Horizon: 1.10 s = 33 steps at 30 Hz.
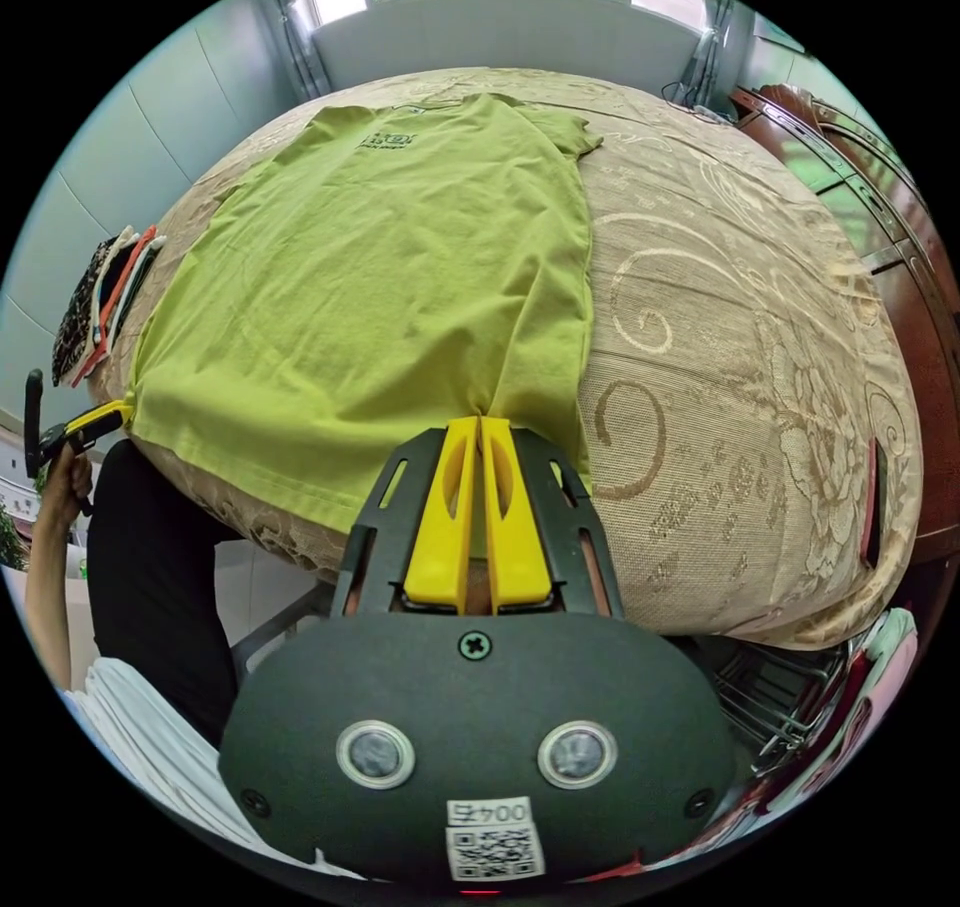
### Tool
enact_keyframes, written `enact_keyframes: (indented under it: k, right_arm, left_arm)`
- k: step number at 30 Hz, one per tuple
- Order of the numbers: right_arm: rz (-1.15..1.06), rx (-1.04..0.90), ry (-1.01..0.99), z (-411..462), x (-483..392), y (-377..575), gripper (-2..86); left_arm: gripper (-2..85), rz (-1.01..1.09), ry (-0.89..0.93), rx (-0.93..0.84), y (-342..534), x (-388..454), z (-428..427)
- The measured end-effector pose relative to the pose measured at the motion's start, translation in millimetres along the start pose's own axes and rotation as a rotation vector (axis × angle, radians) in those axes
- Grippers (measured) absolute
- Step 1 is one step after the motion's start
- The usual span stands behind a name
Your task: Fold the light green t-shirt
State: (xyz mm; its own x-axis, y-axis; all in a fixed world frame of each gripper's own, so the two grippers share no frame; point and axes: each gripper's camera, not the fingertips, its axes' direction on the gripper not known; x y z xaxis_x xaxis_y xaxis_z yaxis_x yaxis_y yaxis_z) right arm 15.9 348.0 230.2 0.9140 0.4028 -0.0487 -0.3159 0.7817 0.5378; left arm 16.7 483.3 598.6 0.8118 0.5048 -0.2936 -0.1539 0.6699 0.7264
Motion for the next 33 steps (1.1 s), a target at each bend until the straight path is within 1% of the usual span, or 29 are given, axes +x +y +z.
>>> enact_keyframes:
  k: [5,8,10,12,13,15,16,19,21,23,25,28,33]
  right_arm:
    - [-0.024,0.031,0.032,5,-3,7,-0.3]
    - [-0.013,0.036,0.033,7,-1,9,-0.4]
    - [-0.024,0.026,0.021,5,2,9,-0.4]
    - [-0.031,0.056,-0.011,-9,13,13,-0.4]
    - [0.017,0.106,-0.030,-23,29,19,-0.4]
    - [0.119,0.149,-0.077,-42,62,32,-0.2]
    - [0.195,0.155,-0.122,-50,86,43,0.0]
    - [0.304,0.134,-0.238,-53,129,72,2.7]
    - [0.296,0.098,-0.249,-46,131,83,5.0]
    - [0.266,0.051,-0.232,-34,125,88,7.0]
    - [0.266,0.017,-0.257,-17,121,90,8.4]
    - [0.292,0.012,-0.292,-4,119,87,9.1]
    - [0.339,-0.037,-0.241,12,119,79,8.5]
  left_arm:
    - [2.8,-0.017,0.124,-0.001,-4,-23,-15]
    - [2.2,-0.021,0.148,-0.016,-9,-31,-23]
    - [1.9,-0.012,0.131,-0.020,-13,-32,-32]
    - [1.7,0.005,0.051,0.029,-12,-27,-50]
    - [1.6,0.008,0.009,0.075,-9,-26,-66]
    - [1.5,-0.013,0.015,0.118,-2,-36,-86]
    - [1.5,-0.040,0.042,0.126,2,-50,-95]
    - [1.4,-0.130,0.171,0.154,19,-98,-111]
    - [1.5,-0.193,0.263,0.180,30,-127,-118]
    - [1.5,-0.279,0.422,0.180,38,-160,-117]
    - [1.5,-0.296,0.451,0.176,38,-170,-118]
    - [1.4,-0.280,0.428,0.152,30,-176,-128]
    - [1.5,-0.284,0.493,0.168,23,-199,-150]
